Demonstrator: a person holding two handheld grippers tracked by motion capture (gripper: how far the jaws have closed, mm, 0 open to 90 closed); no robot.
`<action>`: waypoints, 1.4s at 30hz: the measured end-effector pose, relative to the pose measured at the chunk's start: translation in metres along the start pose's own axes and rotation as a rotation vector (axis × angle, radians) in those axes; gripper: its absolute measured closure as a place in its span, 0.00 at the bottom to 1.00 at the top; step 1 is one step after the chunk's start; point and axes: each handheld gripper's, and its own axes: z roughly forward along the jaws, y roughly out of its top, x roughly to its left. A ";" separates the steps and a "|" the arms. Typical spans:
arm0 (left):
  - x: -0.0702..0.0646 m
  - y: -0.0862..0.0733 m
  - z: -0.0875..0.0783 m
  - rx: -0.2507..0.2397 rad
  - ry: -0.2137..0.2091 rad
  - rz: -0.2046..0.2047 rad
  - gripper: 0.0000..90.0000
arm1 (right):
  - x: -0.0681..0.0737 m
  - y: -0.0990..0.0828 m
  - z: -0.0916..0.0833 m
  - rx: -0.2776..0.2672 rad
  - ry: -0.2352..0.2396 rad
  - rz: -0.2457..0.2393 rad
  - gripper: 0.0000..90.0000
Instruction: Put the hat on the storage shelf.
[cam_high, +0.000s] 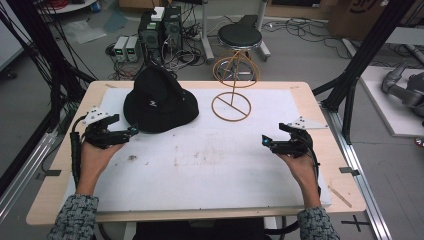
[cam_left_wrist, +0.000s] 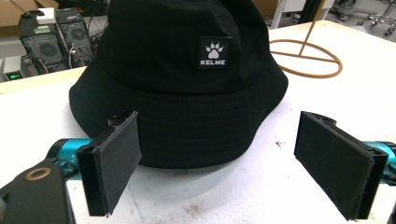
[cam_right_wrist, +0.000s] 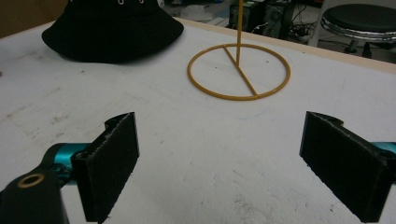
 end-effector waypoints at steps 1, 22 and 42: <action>0.000 0.000 0.001 0.003 -0.003 -0.001 0.17 | 0.000 0.000 0.000 0.002 -0.001 0.001 0.13; 0.000 0.023 0.009 0.033 -0.073 0.019 0.20 | -0.003 -0.006 -0.005 0.013 -0.006 0.020 0.13; 0.007 0.089 0.024 -0.002 -0.134 0.065 0.22 | 0.007 -0.016 -0.006 0.051 0.001 0.003 0.13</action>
